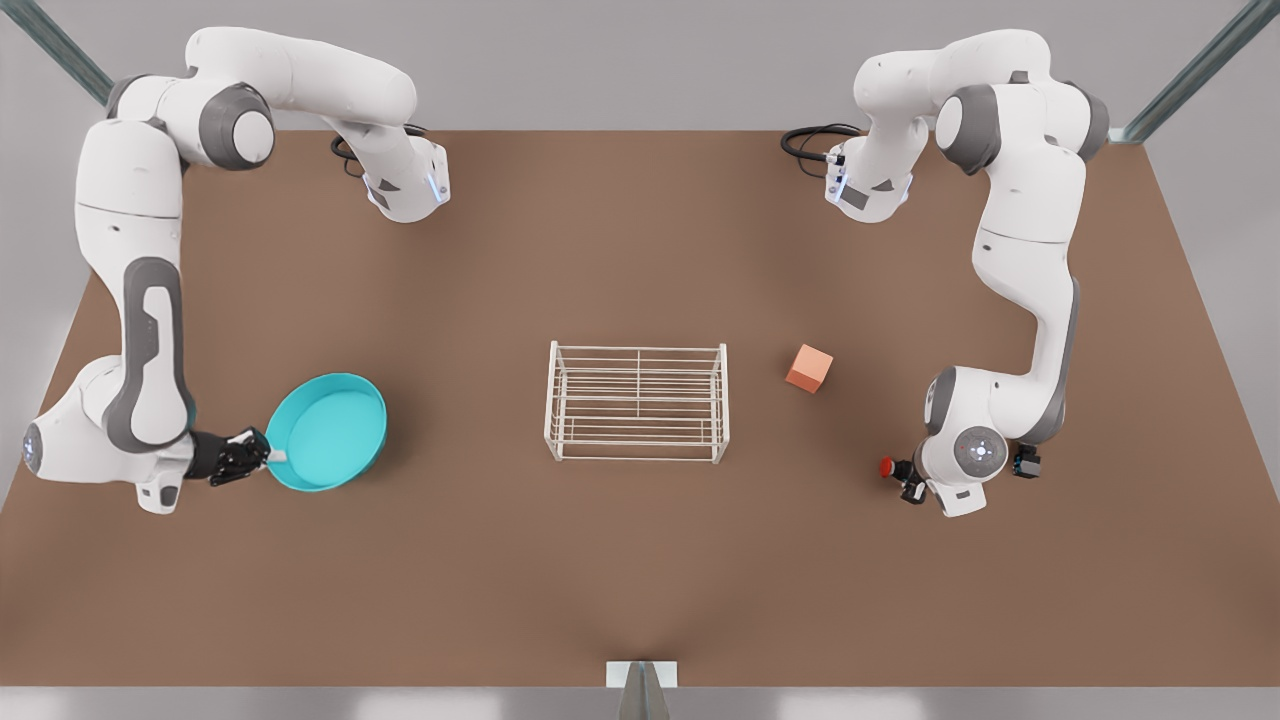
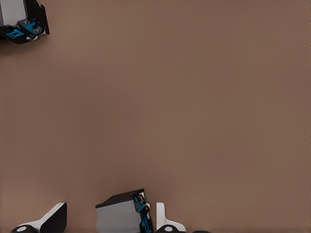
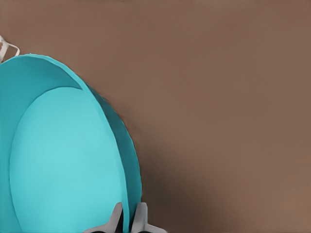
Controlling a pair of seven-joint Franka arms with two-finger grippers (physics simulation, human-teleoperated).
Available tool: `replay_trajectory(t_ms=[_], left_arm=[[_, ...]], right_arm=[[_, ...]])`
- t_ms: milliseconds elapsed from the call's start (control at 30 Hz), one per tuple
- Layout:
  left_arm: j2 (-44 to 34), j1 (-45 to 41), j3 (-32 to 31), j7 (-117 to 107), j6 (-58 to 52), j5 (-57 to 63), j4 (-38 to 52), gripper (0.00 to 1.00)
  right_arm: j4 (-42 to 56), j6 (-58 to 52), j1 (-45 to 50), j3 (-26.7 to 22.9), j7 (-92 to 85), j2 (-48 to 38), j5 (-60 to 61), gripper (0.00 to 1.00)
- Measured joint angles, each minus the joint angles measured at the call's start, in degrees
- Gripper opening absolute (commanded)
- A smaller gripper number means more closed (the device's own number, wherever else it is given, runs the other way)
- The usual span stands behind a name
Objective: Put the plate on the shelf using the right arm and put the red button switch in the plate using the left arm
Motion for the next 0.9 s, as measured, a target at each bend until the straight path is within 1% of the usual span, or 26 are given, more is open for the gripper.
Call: replay_trajectory(t_ms=[133, 267, 400, 533, 567, 700, 900], left_arm=[[0.1, 0.0, 0.0, 0.0, 0.1, -0.1, 0.0, 0.91], [0.2, -0.1, 0.0, -0.1, 0.3, -0.2, 0.0, 0.91], [0.2, -0.3, 0.0, -0.1, 0.4, -0.2, 0.0, 0.91], [0.2, -0.6, -0.1, -0.2, 0.4, -0.4, -0.1, 0.91], [0.2, -0.6, -0.1, -0.2, 0.4, -0.4, -0.1, 0.9], [0.3, -0.6, -0.1, -0.3, 0.4, -0.4, -0.1, 0.9], [0.4, -0.6, -0.1, -0.4, 0.4, -0.4, -0.1, 0.9]], right_arm=[[-0.3, -5.1, 0.5, 2.6, 1.3, -4.2, 0.8, 0.17], [-0.2, -8.7, 0.7, 7.1, 4.0, -6.7, 1.0, 0.17], [0.0, -10.1, 0.7, 14.4, 8.3, -7.2, 1.1, 0.17], [0.0, -9.2, 1.0, 23.2, 14.3, -7.5, 1.1, 0.17], [0.0, -8.5, 1.9, 24.6, 16.0, -7.5, 1.2, 0.17], [-0.1, -4.4, 7.9, 26.8, 23.4, -7.4, 1.2, 0.17], [-0.4, 4.6, 19.0, 27.3, 34.9, -6.0, 1.1, 0.17]])
